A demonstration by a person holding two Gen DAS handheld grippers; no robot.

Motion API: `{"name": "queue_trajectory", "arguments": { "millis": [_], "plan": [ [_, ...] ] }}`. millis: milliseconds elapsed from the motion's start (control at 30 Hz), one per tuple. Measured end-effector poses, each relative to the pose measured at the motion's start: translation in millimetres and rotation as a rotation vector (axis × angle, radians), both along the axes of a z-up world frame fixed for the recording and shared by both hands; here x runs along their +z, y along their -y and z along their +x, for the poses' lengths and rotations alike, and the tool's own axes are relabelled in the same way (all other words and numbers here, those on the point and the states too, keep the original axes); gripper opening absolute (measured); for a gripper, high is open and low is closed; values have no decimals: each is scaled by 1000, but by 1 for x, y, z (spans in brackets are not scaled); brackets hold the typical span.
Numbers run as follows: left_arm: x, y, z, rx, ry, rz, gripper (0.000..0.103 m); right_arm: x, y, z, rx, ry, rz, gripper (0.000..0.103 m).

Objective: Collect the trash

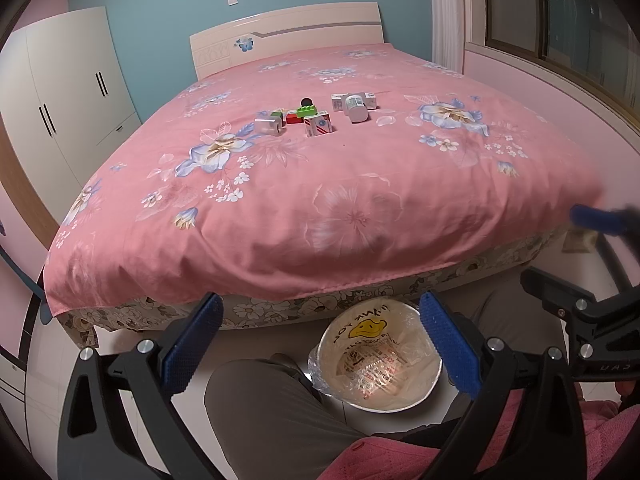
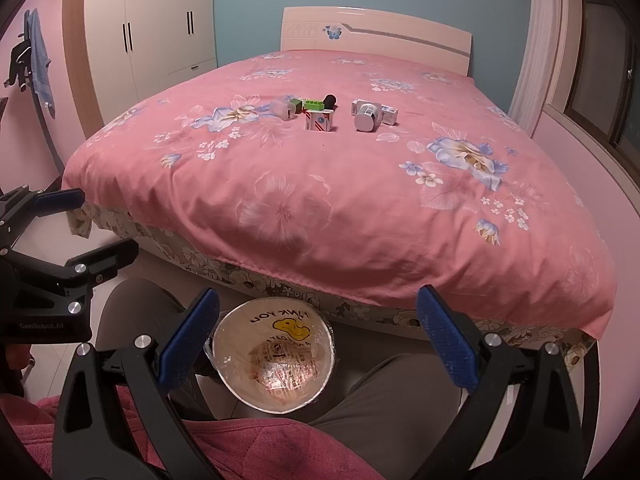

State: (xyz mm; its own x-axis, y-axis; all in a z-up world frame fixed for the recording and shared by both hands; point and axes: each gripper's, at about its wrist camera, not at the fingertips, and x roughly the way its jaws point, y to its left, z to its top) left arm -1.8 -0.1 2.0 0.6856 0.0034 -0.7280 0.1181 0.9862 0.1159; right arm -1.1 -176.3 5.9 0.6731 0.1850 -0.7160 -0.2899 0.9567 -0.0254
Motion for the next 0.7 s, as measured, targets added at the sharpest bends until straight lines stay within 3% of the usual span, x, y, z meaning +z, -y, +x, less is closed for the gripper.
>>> {"name": "queue_trajectory", "arguments": {
  "millis": [700],
  "plan": [
    [9, 1, -1, -4, 10, 2, 100, 2, 2, 3, -1, 2, -1, 96]
  ]
}}
